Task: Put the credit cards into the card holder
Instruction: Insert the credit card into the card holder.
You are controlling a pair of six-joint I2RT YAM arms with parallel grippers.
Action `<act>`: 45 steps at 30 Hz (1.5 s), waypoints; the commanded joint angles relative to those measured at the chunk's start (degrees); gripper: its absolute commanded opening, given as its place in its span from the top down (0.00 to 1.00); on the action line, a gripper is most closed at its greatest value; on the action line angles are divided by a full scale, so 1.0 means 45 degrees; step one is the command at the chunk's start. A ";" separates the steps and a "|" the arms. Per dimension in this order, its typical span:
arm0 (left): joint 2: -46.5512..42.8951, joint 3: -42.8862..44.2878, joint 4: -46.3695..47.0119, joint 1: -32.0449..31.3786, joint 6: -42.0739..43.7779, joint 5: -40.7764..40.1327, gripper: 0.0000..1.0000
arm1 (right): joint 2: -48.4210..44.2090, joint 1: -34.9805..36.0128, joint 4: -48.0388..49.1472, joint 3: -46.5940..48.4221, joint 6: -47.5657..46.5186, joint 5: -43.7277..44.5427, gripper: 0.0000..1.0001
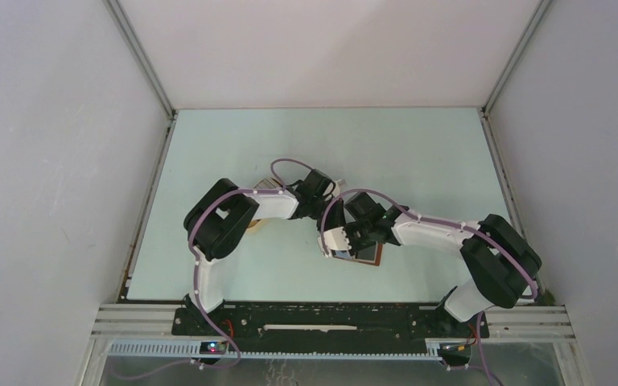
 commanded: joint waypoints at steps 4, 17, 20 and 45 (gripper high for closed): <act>0.0239 -0.0380 -0.1185 0.0023 0.0708 -0.1540 0.87 | 0.0311 0.0132 -0.0157 -0.0021 -0.0133 0.0047 0.81; 0.0156 -0.0479 -0.1161 0.0015 0.0747 -0.1809 0.89 | -0.0015 -0.0527 -0.1276 -0.0241 -0.0807 -0.0339 0.83; 0.0161 -0.0488 -0.1148 0.0025 0.0747 -0.1813 0.88 | -0.0117 -0.0658 -0.1434 -0.0237 -0.0832 -0.0314 0.83; -0.4181 -0.3045 0.3621 -0.0004 0.1090 -0.1194 0.77 | -0.4196 -0.2446 -0.3383 0.1970 0.2945 -0.3541 0.74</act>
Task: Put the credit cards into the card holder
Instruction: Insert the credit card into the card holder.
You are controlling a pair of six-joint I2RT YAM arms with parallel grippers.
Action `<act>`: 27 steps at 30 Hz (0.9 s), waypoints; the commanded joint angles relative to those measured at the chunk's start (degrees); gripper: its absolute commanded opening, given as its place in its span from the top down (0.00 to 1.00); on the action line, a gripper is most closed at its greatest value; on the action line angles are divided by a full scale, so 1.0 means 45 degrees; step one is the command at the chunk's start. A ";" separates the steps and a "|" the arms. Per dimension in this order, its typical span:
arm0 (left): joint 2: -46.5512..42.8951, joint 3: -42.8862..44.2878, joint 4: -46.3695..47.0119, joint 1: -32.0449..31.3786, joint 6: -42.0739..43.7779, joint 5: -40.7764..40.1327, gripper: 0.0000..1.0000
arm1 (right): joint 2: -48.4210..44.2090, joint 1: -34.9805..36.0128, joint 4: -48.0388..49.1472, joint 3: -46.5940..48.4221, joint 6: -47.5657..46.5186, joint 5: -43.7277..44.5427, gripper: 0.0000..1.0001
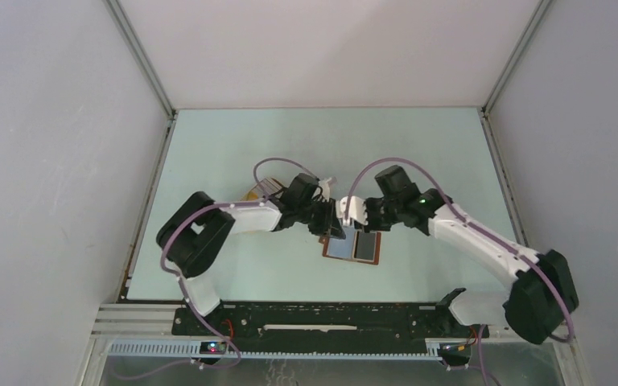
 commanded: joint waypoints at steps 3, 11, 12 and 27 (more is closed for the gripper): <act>-0.3459 -0.1444 0.2217 0.0014 0.1241 -0.1134 0.77 | -0.2672 -0.1164 -0.0751 0.0626 0.1649 -0.2548 0.63; -0.8553 -0.3743 0.2961 -0.0253 0.3580 -0.4484 0.78 | -0.3747 -0.4034 -0.1449 0.0684 0.4831 -0.8083 0.21; -0.9239 -0.4080 0.3125 -0.0319 0.3857 -0.5107 0.77 | -0.3738 -0.4233 -0.1671 0.0792 0.5055 -0.8445 0.21; -1.5053 -0.7281 0.3352 -0.0148 0.4297 -1.1739 0.00 | -0.2166 -0.5545 -0.1975 0.3015 0.7408 -0.9552 0.13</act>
